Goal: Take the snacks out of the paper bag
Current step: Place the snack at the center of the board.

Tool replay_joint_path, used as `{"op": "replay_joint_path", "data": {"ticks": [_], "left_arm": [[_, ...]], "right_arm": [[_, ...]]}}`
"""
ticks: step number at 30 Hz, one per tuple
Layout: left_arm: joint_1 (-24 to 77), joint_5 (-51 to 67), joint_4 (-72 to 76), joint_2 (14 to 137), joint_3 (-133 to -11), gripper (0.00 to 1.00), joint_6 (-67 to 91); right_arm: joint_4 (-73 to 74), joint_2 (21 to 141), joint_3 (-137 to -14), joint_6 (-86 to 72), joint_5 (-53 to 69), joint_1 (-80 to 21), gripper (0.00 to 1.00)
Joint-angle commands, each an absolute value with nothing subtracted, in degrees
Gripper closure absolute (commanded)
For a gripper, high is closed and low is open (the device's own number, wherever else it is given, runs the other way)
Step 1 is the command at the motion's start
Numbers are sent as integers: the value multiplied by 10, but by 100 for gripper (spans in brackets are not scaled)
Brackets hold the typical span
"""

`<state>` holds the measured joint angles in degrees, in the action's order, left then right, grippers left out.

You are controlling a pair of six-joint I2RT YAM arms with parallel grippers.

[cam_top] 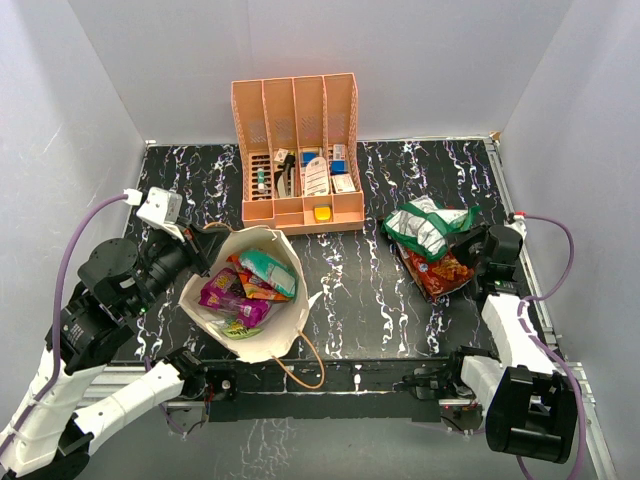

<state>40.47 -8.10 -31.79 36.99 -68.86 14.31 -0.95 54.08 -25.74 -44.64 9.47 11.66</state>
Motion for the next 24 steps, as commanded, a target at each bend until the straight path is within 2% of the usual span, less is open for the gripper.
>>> {"op": "replay_joint_path", "data": {"ticks": [1,18,24], "left_arm": [[403,-73,-307,360,-691,100,138],[403,-68,-299,366,-691,100,132],[403,-67,-296,363,-685,100,132]], "right_arm": [[-32,518,-234,-449,55,136,93],[-42,471,-123,-571,-22,158,92],[8,473,-134,-559,-12,158,69]]}}
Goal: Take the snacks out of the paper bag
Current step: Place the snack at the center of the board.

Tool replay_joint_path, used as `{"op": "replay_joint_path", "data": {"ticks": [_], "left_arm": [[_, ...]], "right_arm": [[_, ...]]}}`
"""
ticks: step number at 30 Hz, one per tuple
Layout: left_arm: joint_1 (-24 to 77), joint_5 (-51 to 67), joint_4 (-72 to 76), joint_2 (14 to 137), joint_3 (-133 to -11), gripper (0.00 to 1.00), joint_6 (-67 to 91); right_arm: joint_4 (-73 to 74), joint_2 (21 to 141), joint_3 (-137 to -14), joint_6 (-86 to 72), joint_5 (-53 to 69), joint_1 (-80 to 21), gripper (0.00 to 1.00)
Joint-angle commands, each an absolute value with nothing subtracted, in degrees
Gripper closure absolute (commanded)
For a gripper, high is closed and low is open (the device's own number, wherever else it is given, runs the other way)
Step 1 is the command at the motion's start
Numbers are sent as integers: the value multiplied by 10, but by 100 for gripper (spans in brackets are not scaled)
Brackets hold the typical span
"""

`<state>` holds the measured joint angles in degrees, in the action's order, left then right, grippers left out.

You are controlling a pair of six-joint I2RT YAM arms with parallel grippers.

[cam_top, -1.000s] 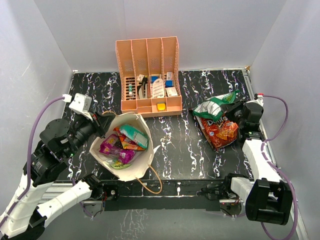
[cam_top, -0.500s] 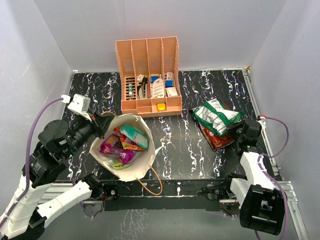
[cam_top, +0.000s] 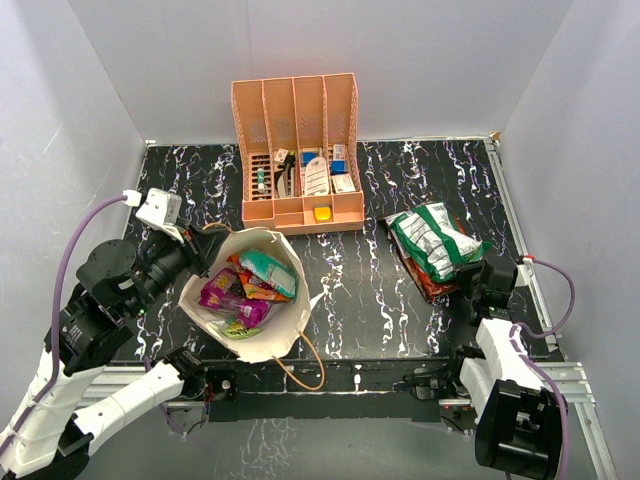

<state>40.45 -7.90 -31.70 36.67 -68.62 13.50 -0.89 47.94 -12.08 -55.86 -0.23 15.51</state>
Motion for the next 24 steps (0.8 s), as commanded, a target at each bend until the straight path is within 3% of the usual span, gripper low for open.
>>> {"op": "replay_joint_path", "data": {"ticks": [1,4,11,15,19,24], "left_arm": [[403,-66,-296,363,-685,100,132],[403,-67,-294,360,-683,100,132],[403,-50,-292,354,-683,100,123],[403,-13,-276,345,-681,100,114],[403,30,-255,338,-672,100,106],[403,68,-229,333,-661,100,108]], "right_arm": [[39,461,-143,-553,-15,158,64],[109,415,-166,-536,-36,158,43],[240,298,-235,-454,-50,158,21],[174,291,-257,-369,167,157,17],[52,380,-317,-358,430,145,17],[80,442,-451,-300,383,-38,14]]}}
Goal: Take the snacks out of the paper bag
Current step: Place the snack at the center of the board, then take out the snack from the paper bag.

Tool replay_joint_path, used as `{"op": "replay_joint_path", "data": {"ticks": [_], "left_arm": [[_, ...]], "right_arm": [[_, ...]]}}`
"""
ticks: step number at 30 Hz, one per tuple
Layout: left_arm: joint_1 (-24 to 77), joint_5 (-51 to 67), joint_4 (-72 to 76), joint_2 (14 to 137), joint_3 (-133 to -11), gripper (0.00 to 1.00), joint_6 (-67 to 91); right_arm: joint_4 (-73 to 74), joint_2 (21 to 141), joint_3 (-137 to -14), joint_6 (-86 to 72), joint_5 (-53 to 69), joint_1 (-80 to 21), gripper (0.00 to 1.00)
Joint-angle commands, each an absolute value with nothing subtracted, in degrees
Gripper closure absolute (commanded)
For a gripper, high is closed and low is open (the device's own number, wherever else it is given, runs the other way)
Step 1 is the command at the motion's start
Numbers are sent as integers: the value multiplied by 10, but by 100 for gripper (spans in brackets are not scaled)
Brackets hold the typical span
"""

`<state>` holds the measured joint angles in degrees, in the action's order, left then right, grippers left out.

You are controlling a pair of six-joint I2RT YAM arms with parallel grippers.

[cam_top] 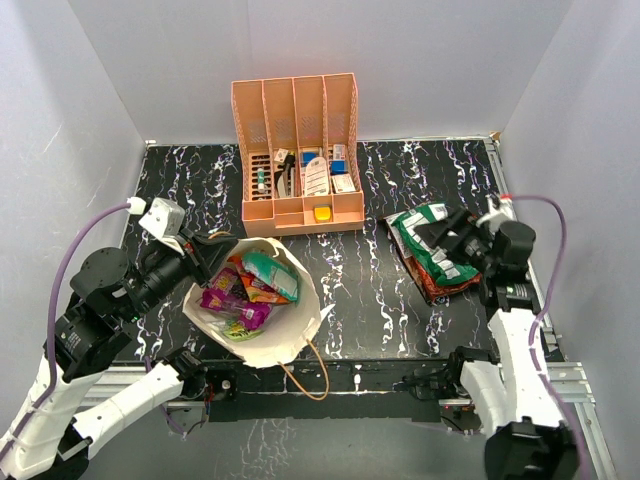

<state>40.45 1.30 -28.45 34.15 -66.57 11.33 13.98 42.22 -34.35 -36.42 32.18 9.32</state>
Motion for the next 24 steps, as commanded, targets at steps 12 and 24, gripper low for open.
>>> {"op": "replay_joint_path", "data": {"ticks": [12,24], "left_arm": [[403,114,-200,340,-653,100,115],[403,232,-150,316,-612,100,99]], "right_arm": [[83,608,-613,-210,-60,-729,24],[52,865,-668,-181,-375,-884,58]]}}
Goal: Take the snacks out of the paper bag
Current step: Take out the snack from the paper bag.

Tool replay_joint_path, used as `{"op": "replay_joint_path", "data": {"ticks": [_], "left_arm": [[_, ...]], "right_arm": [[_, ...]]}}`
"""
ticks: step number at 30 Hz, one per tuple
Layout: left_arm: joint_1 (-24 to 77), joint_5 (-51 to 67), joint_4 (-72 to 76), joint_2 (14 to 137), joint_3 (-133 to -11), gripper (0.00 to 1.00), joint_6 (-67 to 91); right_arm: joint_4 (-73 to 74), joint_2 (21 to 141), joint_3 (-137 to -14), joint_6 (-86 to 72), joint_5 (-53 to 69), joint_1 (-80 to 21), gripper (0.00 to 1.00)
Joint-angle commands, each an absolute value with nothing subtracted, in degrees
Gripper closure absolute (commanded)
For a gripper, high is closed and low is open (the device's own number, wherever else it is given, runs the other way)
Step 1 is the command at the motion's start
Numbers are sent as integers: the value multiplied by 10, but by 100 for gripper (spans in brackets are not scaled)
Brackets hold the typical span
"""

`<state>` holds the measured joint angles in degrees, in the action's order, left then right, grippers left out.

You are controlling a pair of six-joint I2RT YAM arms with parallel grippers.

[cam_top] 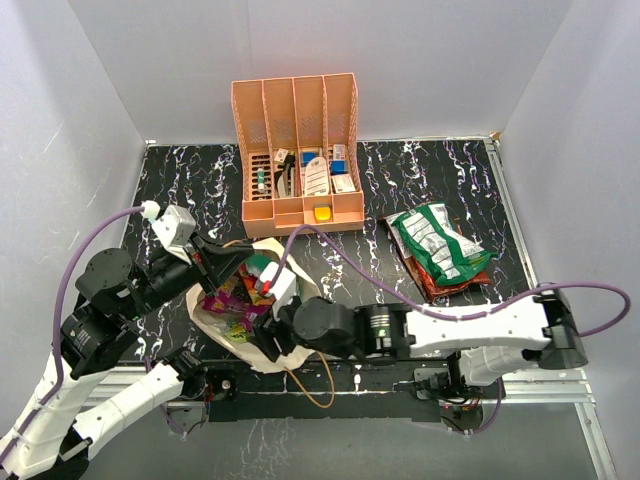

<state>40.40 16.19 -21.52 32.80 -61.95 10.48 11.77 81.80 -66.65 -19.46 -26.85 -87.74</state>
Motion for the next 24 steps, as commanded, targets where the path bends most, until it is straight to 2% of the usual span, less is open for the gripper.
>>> {"op": "replay_joint_path", "data": {"ticks": [1,7,9,12,17,21,24], "left_arm": [[403,241,-150,317,-610,100,99],[403,291,-143,325,-595,100,111],[403,297,-130,323,-586,100,124],[403,319,-106,320,-568,100,140],[403,340,-90,327,-552,100,160],[403,338,-77,325,-546,100,171],[403,335,-72,321,-545,100,173]], "right_arm": [[31,883,-667,-179,-359,-885,58],[-96,928,-663,-172,-219,-897,59],[-173,924,-632,-166,-157,-899,58],[-255,911,-581,-168,-129,-899,57],[-249,880,-541,-172,-208,-893,56],[-181,854,-534,-145,-348,-890,51],[-147,846,-543,-102,-365,-876,51]]}}
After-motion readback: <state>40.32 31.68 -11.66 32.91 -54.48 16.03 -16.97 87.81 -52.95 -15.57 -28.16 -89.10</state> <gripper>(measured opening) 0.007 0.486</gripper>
